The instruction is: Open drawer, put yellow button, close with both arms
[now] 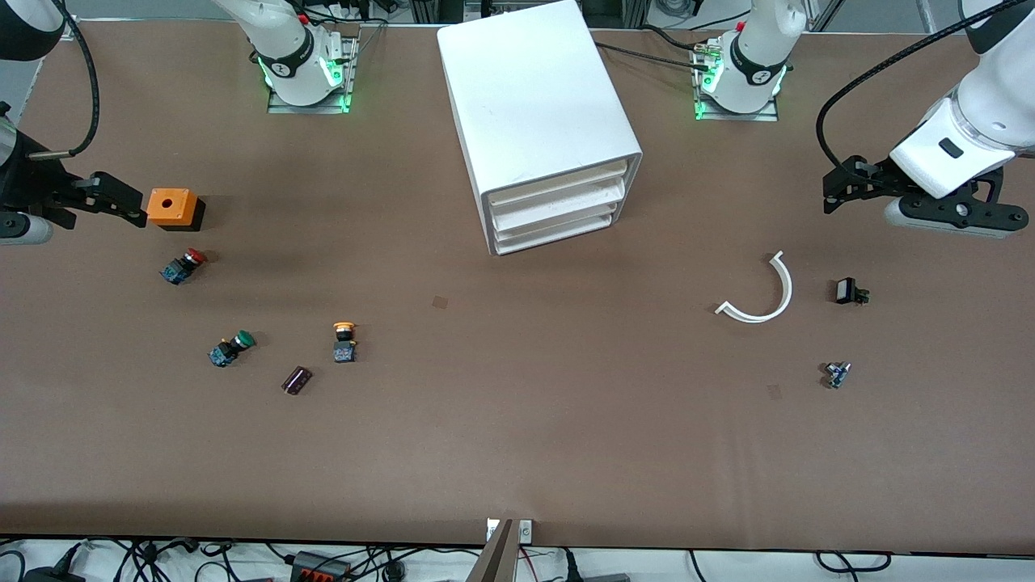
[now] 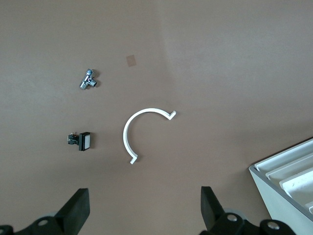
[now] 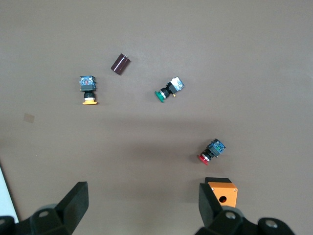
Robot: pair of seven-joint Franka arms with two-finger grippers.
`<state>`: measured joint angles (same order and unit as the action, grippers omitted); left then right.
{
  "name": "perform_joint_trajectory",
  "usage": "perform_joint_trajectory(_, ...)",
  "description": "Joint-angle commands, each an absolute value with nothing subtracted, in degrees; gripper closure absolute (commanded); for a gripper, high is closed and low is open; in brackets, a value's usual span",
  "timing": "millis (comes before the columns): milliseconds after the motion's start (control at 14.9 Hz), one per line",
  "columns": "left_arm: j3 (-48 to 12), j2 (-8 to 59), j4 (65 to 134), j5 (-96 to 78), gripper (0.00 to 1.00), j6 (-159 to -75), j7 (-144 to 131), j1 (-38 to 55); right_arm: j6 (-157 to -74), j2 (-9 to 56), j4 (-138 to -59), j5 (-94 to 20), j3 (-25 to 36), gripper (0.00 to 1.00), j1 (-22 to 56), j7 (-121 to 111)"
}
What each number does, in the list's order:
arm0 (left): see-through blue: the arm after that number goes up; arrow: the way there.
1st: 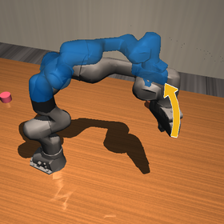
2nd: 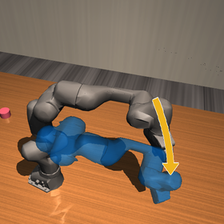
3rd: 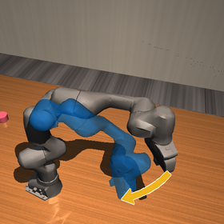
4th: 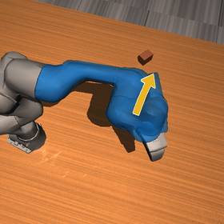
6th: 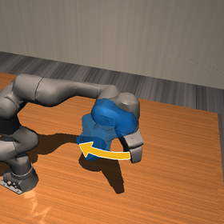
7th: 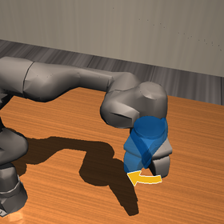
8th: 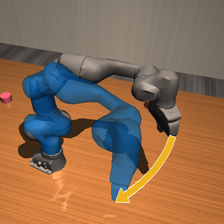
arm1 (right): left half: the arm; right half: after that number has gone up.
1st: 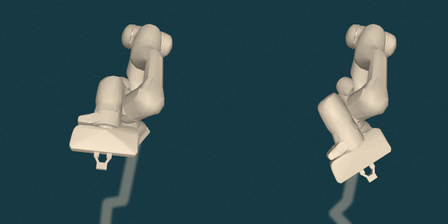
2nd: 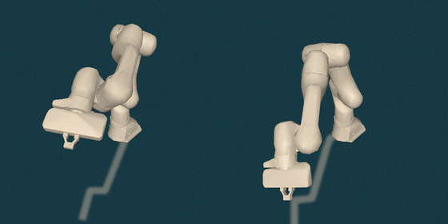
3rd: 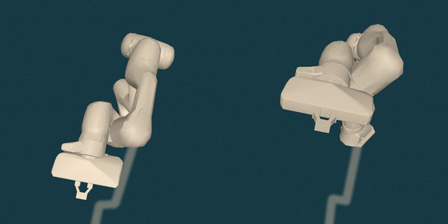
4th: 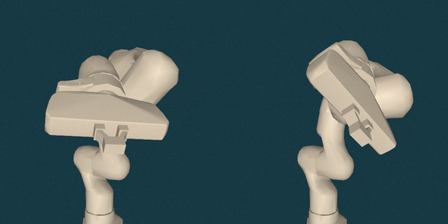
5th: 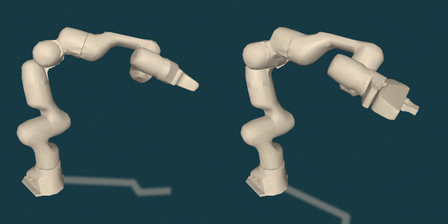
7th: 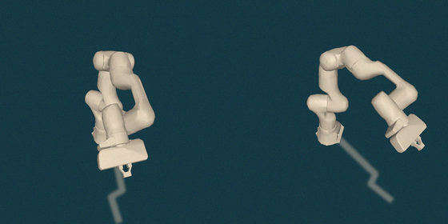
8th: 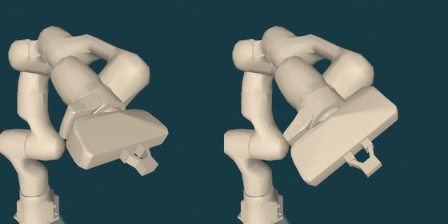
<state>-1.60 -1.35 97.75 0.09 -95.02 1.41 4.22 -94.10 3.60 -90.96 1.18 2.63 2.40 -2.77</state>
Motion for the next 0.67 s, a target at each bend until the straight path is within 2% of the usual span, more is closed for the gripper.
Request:
perform_joint_trajectory(0,-1.49,-2.2,97.47,-0.7,0.0,-93.96,1.76,4.31,-95.27,3.43,-91.49,2.02,2.11,0.0,2.29,-2.29)
perform_joint_trajectory(603,-1.49,-2.2,97.47,-0.7,0.0,-93.87,1.67,4.39,-94.66,4.66,-91.93,1.76,2.11,0.0,2.28,-2.81)
